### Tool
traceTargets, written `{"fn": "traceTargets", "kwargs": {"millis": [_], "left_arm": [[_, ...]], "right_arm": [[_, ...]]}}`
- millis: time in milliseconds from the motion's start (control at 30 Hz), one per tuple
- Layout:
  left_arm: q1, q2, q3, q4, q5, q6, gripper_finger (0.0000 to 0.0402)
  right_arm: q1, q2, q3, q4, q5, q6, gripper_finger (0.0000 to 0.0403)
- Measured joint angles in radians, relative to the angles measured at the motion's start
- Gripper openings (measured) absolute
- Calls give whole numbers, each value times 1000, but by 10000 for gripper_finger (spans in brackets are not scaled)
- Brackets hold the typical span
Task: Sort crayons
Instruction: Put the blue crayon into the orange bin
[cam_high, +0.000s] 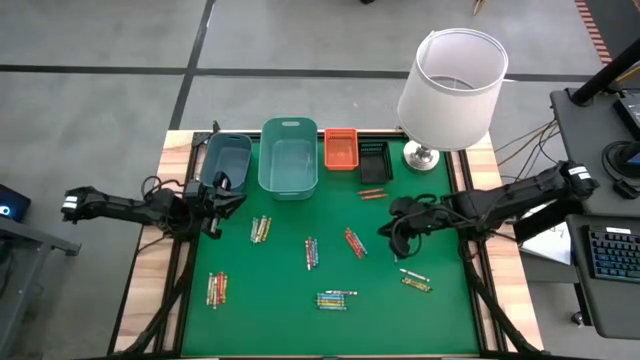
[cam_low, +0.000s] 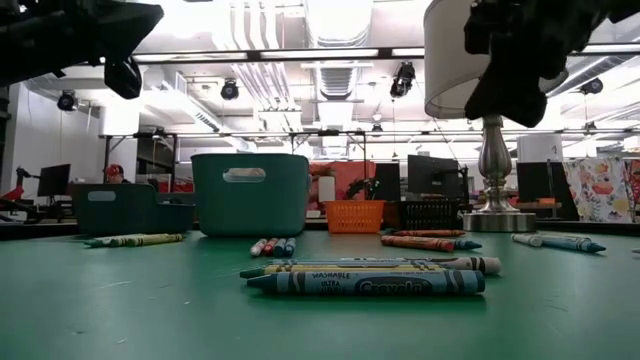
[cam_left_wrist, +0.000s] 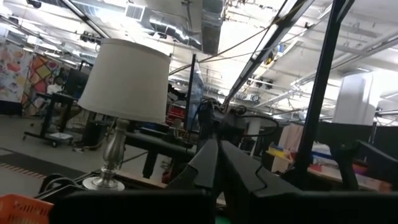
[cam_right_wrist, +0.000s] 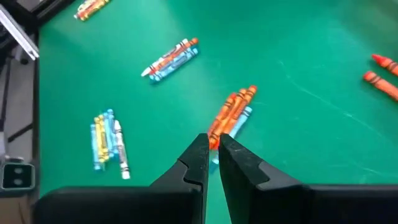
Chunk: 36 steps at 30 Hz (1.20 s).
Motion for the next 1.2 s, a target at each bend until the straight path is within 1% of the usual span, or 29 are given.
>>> {"fn": "traceTargets", "kwargs": {"millis": [400, 533, 600, 700, 767, 800, 933, 1033, 1200], "left_arm": [[0, 15, 0, 14, 0, -4, 0], [0, 22, 0, 114, 1, -1, 0], [0, 22, 0, 165, 1, 41, 0], [0, 17, 0, 200, 1, 153, 0], [0, 12, 0, 207, 1, 169, 0], [0, 11, 0, 206, 1, 155, 0], [0, 18, 0, 202, 2, 1, 0], [-1, 42, 0, 185, 2, -62, 0], [-2, 77, 0, 206, 2, -143, 0]], "right_arm": [[-1, 145, 124, -28, -16, 0, 29], [-1, 179, 128, -27, 12, -22, 29], [-1, 198, 128, -27, 39, -39, 29], [-6, 226, 134, -28, 45, -38, 29], [-6, 243, 148, -27, 39, -19, 29], [-6, 249, 156, -26, 34, -7, 29], [-5, 274, 191, -25, 30, -3, 29], [-5, 290, 216, -23, 30, -3, 29], [-5, 334, 274, -25, 30, -1, 29]]}}
